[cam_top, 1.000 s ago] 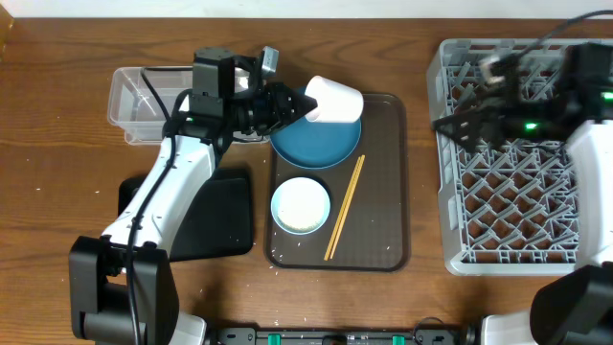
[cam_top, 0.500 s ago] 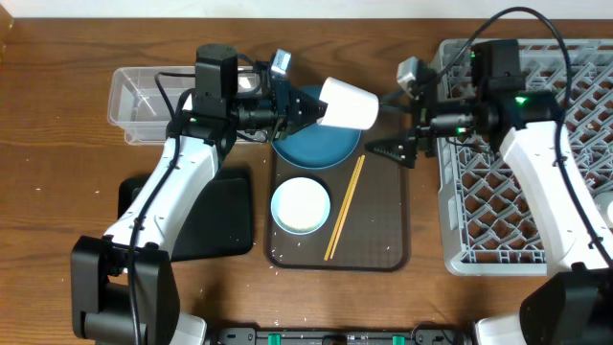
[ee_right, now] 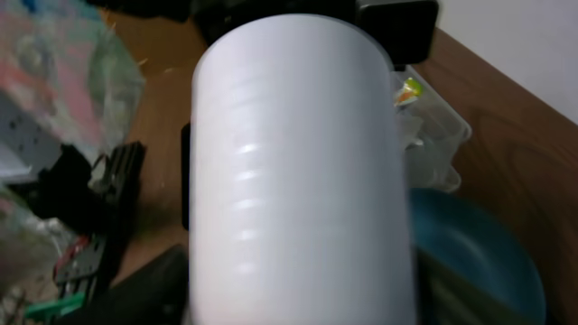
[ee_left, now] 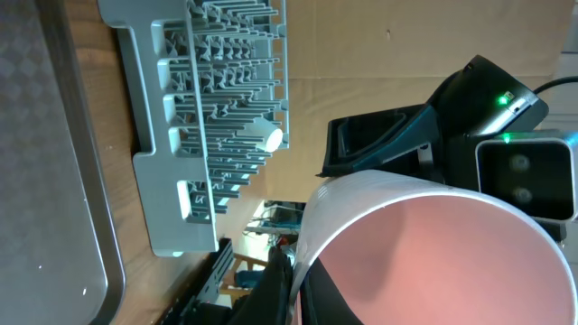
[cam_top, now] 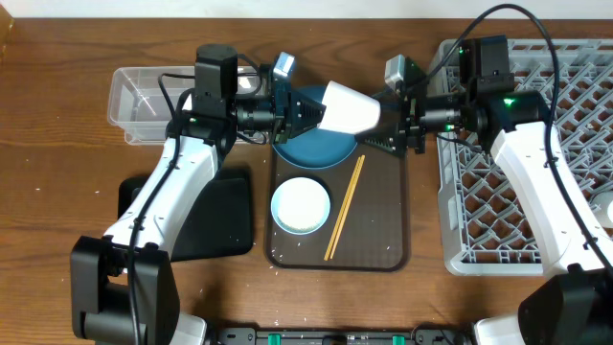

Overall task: Sort waste into correct bins and load items into the dishwasher rack
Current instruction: 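Hand the pink cup from the left gripper to the right gripper, then place the pink cup into the dish rack with the right gripper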

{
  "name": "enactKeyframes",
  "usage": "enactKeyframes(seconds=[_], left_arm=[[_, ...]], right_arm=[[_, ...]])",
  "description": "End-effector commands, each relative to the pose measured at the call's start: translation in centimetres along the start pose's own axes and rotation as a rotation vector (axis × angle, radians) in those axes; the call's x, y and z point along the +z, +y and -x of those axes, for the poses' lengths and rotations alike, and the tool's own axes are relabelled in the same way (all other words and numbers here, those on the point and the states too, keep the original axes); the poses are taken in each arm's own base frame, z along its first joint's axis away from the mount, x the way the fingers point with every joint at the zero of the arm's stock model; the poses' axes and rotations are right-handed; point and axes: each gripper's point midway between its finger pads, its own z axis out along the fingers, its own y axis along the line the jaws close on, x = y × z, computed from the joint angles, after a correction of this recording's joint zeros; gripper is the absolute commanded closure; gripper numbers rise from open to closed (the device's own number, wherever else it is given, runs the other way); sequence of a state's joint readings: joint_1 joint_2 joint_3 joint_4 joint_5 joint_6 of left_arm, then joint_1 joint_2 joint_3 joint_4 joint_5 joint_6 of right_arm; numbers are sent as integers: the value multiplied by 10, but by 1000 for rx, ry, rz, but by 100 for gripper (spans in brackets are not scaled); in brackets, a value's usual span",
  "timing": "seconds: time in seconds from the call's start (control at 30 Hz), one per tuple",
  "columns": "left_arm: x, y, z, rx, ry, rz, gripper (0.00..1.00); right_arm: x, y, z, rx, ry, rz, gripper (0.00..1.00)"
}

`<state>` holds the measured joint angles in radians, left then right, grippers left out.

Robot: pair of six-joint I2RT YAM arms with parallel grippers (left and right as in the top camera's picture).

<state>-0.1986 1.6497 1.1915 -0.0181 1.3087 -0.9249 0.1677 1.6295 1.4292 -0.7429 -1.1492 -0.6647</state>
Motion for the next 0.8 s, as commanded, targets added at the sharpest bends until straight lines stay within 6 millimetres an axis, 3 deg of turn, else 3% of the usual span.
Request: enactKeyframes(seconds=[0.0, 0.13, 0.2, 0.27, 0.3, 0.37, 0.43, 0.5, 0.53, 0.63, 0.7, 0.77], left_arm=[[2, -2, 1, -5, 10, -7, 94], [2, -2, 1, -5, 10, -7, 94], [2, -2, 1, -5, 10, -6, 93], [2, -2, 1, 21, 6, -4, 83], [2, 0, 3, 71, -5, 3, 68], [2, 6, 8, 199, -32, 34, 58], [0, 24, 14, 225, -81, 121, 51], [-8, 56, 23, 235, -149, 284, 45], [-17, 78, 28, 224, -190, 407, 42], [-39, 115, 28, 218, -224, 631, 40], [-53, 125, 23, 212, -230, 724, 39], [-70, 127, 18, 230, -247, 818, 39]], right_arm=[[5, 9, 4, -13, -23, 45, 37], [5, 9, 5, -16, -24, 45, 43], [5, 9, 5, -16, -23, 45, 51], [5, 7, 3, -11, -16, 36, 62], [5, 6, 3, -7, -13, 31, 67], [4, -1, -2, 37, 15, -11, 70], [0, -17, -13, 111, 71, -104, 77], [-11, -44, -31, 239, 152, -275, 87], [-25, -61, -43, 326, 197, -404, 91], [-72, -90, -66, 497, 279, -678, 99], [-107, -100, -73, 576, 303, -806, 99], [-157, -111, -81, 686, 315, -999, 99]])
